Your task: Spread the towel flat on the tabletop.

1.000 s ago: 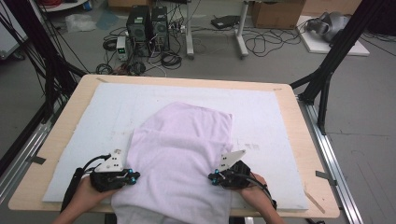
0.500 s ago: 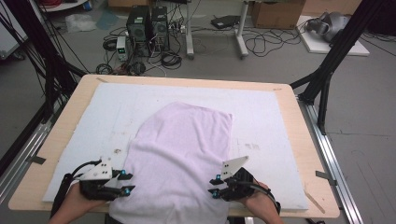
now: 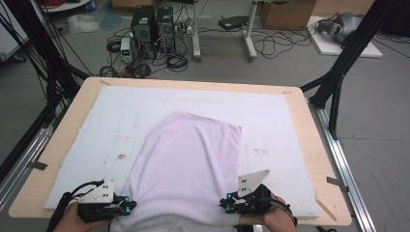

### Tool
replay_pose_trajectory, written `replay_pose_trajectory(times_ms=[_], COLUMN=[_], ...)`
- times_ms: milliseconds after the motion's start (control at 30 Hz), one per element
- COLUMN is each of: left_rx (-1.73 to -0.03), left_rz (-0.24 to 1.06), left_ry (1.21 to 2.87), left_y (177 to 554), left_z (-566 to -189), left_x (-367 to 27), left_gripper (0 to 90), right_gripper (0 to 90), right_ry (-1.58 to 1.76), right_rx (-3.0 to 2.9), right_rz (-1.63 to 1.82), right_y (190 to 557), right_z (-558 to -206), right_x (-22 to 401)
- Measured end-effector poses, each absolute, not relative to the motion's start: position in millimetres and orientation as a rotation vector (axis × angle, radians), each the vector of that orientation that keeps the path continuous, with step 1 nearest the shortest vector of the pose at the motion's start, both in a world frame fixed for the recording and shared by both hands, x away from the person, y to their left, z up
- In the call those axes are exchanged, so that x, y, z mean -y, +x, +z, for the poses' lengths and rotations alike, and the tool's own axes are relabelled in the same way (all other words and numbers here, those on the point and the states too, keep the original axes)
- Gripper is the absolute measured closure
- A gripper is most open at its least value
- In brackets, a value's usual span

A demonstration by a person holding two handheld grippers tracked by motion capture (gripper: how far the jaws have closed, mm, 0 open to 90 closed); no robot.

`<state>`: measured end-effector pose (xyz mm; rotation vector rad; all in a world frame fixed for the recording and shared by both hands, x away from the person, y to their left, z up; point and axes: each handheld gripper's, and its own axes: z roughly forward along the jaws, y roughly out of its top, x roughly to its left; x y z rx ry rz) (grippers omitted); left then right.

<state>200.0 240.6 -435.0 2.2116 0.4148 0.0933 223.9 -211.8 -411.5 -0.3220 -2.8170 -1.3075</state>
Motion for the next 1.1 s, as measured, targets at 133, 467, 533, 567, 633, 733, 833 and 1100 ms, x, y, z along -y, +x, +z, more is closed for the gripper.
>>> replay_pose_trajectory(times_ms=[133,467,533,567,633,733,833,1100], left_rx=[-0.477,-0.709,-0.760,-0.796,-0.824,-0.840,-0.849,-0.808], left_rz=[0.170,0.324,0.292,0.315,0.337,0.312,0.297,0.338], left_ry=[2.169,2.101,2.091,2.097,2.106,2.121,2.147,2.158], left_y=[223,335,356,367,380,396,409,404], left_z=[-425,-414,-418,-420,-422,-423,-424,-415], left_x=[-239,-225,-222,-219,-215,-206,-195,-178], left_gripper=[64.1,62.8,61.1,60.0,54.4,49.2,47.8,87.1], right_gripper=[67.0,55.4,52.4,51.7,50.4,48.5,48.4,46.4], right_ry=[-0.445,-0.680,-0.698,-0.706,-0.718,-0.745,-0.779,-0.815], right_rx=[2.913,2.955,2.935,2.933,2.933,2.930,2.942,2.951], right_rz=[-1.285,-1.251,-1.288,-1.294,-1.288,-1.274,-1.244,-1.168], right_y=[253,329,337,341,346,352,355,357], right_z=[-407,-417,-417,-418,-421,-425,-430,-437], right_x=[215,221,222,222,222,223,223,222])
